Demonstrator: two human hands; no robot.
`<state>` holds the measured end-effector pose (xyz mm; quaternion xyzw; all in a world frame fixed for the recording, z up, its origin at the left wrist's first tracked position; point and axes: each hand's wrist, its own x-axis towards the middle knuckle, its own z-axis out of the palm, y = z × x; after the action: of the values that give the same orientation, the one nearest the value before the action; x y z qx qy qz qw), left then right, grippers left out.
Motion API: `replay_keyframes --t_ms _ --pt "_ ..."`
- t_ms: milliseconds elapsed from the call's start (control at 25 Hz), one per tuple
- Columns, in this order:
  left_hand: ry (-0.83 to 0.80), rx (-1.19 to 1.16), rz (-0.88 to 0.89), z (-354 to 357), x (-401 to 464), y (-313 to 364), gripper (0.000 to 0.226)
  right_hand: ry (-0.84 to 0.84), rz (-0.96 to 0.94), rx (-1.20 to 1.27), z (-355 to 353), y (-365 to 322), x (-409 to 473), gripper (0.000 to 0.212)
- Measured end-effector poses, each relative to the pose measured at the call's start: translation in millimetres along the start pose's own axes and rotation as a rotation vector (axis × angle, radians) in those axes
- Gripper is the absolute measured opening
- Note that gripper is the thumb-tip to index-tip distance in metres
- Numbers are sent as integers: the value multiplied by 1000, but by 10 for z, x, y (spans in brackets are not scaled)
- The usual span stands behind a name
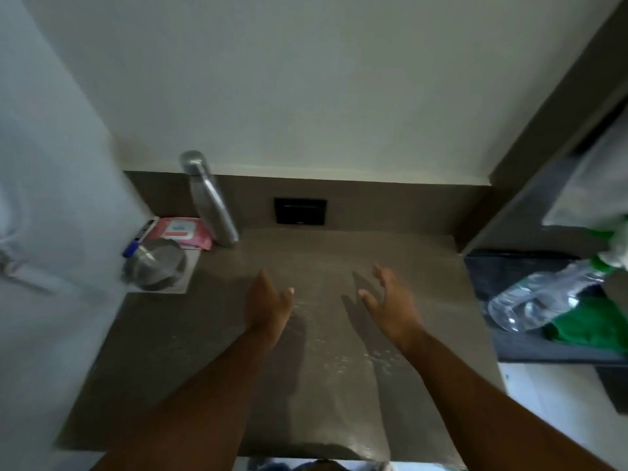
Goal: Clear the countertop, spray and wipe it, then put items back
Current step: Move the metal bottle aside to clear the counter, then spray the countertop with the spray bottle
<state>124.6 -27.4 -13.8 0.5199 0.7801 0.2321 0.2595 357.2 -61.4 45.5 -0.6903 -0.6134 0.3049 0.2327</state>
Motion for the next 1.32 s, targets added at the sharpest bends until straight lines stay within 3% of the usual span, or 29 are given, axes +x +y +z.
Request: replay_keyframes --t_ms 280,480,600,720,880,1200,1320 --pt "-209 210 417 1574 -624 1659 78 402 250 153 -1243 1747 -647 52" --pt "-265 479 554 2178 -488 2114 87 497 265 285 -2013 2307 -388 87" --pt "-273 609 530 2297 -339 2037 90 465 118 370 -2361 2327 19 91" --pt "-221 665 523 2368 -309 1934 92 501 33 374 -2486 2297 337 65" --pt "-165 671 522 2448 -284 1896 93 470 -20 454 -2476 2314 631 50" --pt "-166 684 514 2414 -286 1927 94 440 146 624 -2480 2277 522 28" --pt "-189 686 515 2379 -314 1937 94 491 266 723 -2616 2247 174 37"
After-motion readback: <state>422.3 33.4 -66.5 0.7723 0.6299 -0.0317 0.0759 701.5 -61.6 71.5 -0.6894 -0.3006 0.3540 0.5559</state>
